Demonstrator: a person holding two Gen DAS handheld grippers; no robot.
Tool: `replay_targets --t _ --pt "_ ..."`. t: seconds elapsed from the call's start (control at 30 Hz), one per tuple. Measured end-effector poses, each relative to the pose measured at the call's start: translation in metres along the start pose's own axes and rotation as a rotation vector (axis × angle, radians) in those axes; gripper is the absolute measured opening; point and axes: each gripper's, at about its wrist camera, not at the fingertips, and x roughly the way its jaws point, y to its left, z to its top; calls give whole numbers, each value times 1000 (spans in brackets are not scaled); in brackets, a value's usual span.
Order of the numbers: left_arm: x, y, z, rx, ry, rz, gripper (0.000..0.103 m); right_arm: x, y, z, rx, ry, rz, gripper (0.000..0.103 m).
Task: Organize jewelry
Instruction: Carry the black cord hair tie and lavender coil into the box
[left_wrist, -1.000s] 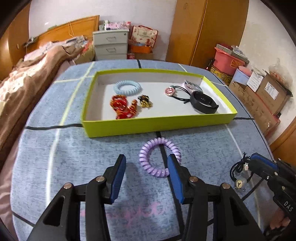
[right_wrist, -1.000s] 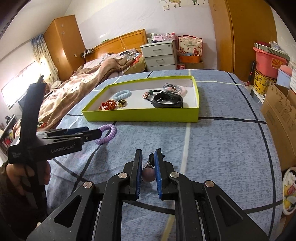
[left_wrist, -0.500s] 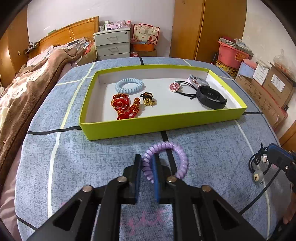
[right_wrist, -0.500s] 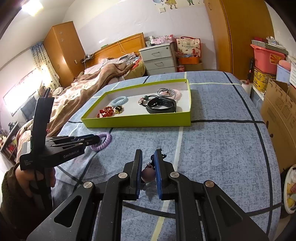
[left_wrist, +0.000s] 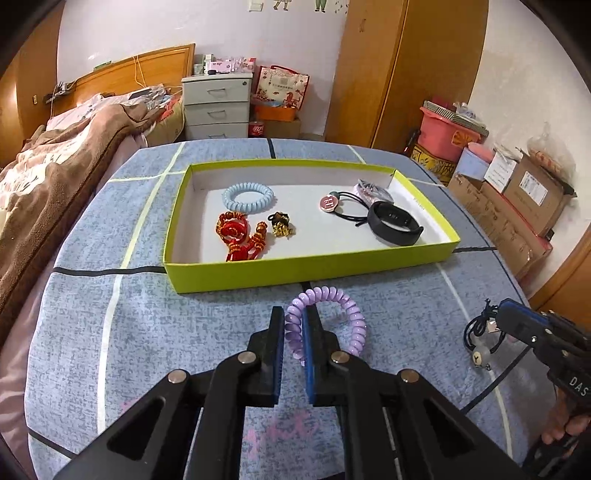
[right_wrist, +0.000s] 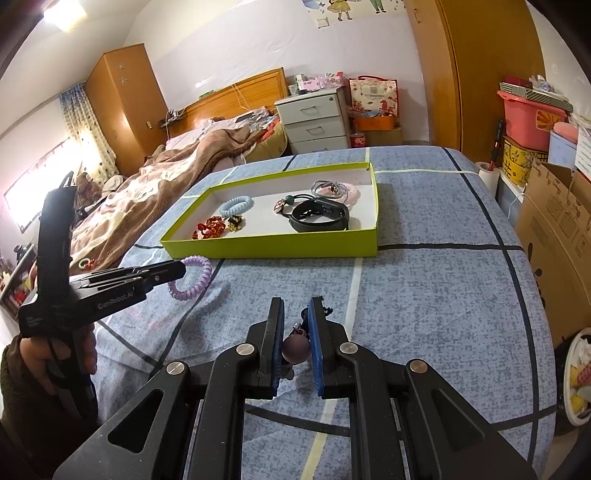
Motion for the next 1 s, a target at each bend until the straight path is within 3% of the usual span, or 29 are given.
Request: replay_targets --t 0.5,1.0 --pt "-15 15 32 -19 -54 0 10 6 10 41 -15 -34 18 14" --pt "7 45 75 -52 -52 27 10 63 28 98 -48 11 57 14"
